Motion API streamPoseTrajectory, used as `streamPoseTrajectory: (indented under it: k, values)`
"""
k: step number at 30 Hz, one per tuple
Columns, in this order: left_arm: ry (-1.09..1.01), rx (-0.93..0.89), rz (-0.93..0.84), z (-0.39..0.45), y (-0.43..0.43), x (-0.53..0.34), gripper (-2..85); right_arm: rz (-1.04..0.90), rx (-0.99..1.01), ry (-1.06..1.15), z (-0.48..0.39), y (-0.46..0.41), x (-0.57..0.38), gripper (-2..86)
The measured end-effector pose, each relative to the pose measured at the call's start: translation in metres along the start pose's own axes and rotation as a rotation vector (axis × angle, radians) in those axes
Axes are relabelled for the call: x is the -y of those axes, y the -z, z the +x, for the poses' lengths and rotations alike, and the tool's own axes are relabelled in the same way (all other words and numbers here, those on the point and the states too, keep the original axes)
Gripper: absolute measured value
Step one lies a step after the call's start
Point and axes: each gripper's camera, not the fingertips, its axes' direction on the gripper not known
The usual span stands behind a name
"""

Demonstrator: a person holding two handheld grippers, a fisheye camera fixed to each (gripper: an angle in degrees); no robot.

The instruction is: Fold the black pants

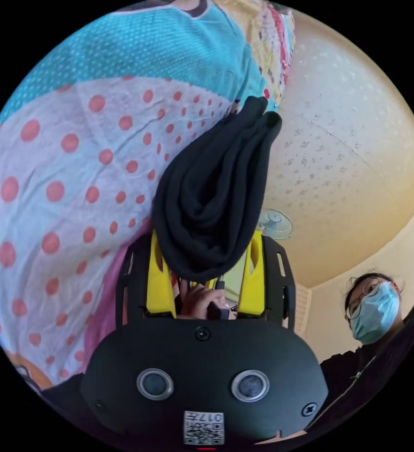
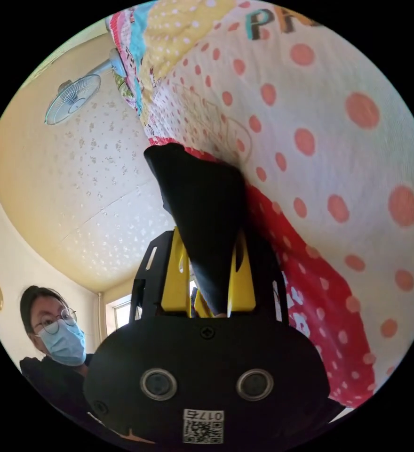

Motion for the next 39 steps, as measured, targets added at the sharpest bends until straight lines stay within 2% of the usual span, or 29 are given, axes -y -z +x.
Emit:
streamPoseTrajectory:
  k: [6,13,17,24,26,29,32,34,37,39]
  values:
    - [0.127,-0.025,0.014,0.014,0.005,0.029,15.3,-0.03,-0.019,0.03,-0.012,0.027,0.003,16.4]
    - [0.09,-0.009,-0.009,0.094,0.017,0.053,13.2,-0.017,-0.027,0.078,-0.026,0.043,-0.001,20.7]
    - [0.089,0.015,-0.025,0.122,0.024,0.08,13.0,0.041,0.08,0.039,-0.025,0.03,0.014,18.6]
    - [0.031,0.062,-0.026,0.164,0.057,0.118,12.2,0.016,0.103,-0.113,-0.021,0.028,0.006,13.3]
    - [0.002,0.091,-0.03,0.177,0.068,0.117,12.1,-0.007,0.135,-0.181,-0.018,0.046,-0.008,12.5]
    - [-0.012,0.139,-0.042,0.189,0.09,0.101,12.1,-0.093,0.081,-0.193,-0.03,0.081,-0.021,11.9]
    - [0.036,0.056,-0.069,0.192,0.105,0.074,12.2,-0.157,0.105,-0.196,-0.055,0.124,-0.039,11.6]
    - [-0.03,0.012,-0.102,0.209,0.105,0.058,12.3,-0.165,0.149,-0.231,-0.072,0.149,-0.048,11.4]
    - [-0.143,0.089,-0.202,0.262,0.082,0.037,12.4,-0.171,0.12,-0.191,-0.119,0.192,-0.044,11.3]
    - [-0.24,0.119,-0.295,0.313,0.037,0.026,12.4,-0.137,0.164,-0.17,-0.147,0.22,-0.036,11.3]
